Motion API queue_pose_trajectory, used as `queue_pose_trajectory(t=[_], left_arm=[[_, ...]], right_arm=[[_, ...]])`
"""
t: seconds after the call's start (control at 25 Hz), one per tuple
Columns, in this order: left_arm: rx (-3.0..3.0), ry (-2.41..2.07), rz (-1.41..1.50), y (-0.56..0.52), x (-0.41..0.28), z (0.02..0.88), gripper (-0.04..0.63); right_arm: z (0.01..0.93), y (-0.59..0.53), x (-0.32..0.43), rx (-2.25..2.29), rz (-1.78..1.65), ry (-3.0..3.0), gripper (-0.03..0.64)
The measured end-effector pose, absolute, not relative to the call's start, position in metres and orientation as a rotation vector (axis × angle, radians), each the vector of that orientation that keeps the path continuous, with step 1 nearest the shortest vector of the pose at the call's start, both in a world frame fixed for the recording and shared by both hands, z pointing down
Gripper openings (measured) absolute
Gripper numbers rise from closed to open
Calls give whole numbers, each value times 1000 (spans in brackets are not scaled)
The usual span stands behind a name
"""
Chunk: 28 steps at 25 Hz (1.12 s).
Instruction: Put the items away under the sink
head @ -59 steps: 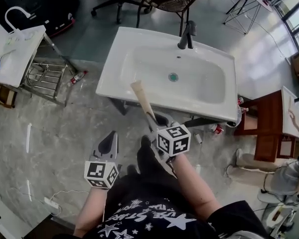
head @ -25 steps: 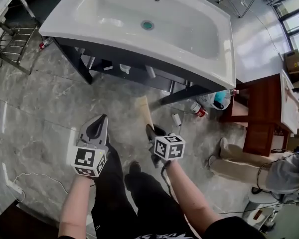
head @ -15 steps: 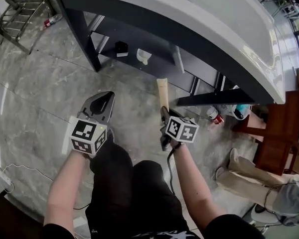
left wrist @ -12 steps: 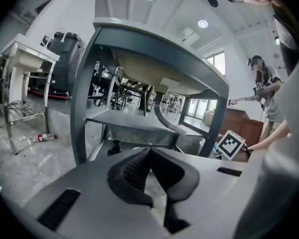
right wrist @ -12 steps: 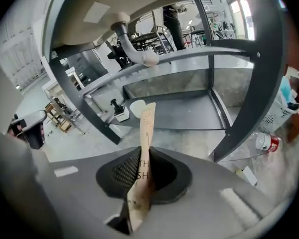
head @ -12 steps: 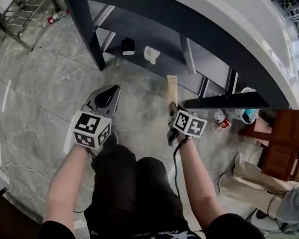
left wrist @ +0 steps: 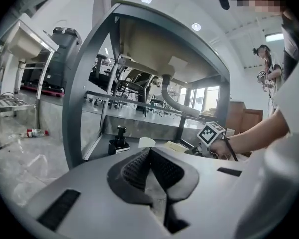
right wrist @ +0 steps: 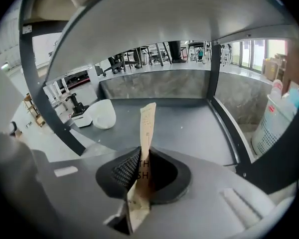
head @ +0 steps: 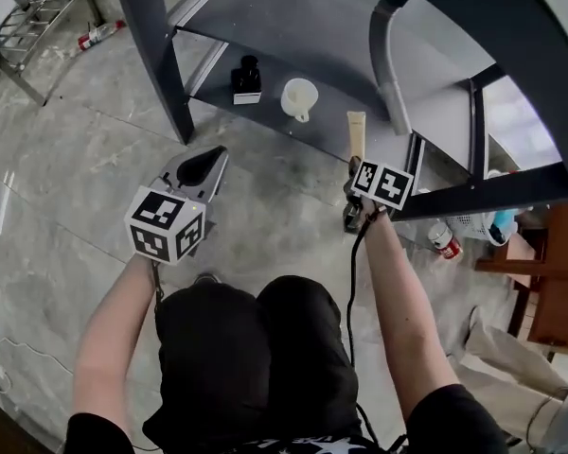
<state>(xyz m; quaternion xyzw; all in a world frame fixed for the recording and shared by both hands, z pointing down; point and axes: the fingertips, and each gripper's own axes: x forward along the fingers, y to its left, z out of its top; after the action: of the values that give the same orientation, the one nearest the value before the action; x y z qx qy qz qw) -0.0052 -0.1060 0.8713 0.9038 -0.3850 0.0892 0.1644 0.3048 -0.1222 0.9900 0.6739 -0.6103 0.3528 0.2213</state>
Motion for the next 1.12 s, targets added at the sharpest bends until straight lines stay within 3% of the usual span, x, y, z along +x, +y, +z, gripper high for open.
queue_pose_trajectory(t=[0.76,0.92,1.12], left_arm=[[2569,-1059,236,-178,22,904,9],[2566,-1061,239,-174,21,902,9],[2567,-1102,241,-164,15,894,9]], right_arm=[[1021,-205,322,1859,702,-1587,53],[1020,-204,321,1871,702,-1611,217],[997,-188,320,1990,628,-1636,255]])
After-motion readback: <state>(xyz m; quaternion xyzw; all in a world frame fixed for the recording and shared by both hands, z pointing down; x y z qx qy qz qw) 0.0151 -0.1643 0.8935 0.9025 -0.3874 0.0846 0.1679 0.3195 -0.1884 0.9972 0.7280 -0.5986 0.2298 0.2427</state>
